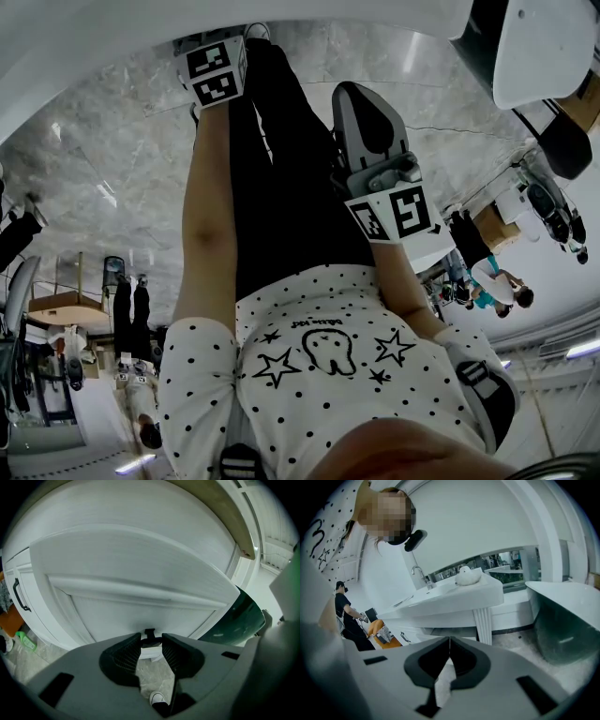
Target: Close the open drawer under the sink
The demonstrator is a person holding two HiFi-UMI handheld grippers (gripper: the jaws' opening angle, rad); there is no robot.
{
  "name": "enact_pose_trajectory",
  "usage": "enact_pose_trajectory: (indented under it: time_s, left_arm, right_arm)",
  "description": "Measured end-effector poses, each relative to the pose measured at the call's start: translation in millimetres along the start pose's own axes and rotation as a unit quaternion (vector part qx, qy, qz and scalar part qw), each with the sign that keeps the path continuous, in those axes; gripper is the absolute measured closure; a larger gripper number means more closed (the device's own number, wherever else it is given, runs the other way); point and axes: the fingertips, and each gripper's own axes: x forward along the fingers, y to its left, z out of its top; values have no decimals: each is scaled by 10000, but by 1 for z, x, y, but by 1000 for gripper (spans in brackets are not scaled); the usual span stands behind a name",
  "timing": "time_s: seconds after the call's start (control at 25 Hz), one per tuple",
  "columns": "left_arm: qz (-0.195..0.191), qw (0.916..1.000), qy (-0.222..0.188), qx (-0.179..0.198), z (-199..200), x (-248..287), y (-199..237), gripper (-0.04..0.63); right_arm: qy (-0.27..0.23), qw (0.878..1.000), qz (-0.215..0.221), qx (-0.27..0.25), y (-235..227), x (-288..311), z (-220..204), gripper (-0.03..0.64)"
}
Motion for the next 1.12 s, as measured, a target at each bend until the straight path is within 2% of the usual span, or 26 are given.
enact_pose_trajectory:
  time_s: [1.12]
  left_arm:
    - [18,9999,-115,-68,14,14,9,454]
  right_arm:
    - [35,10000,-11,-9,-1,6,-2,603]
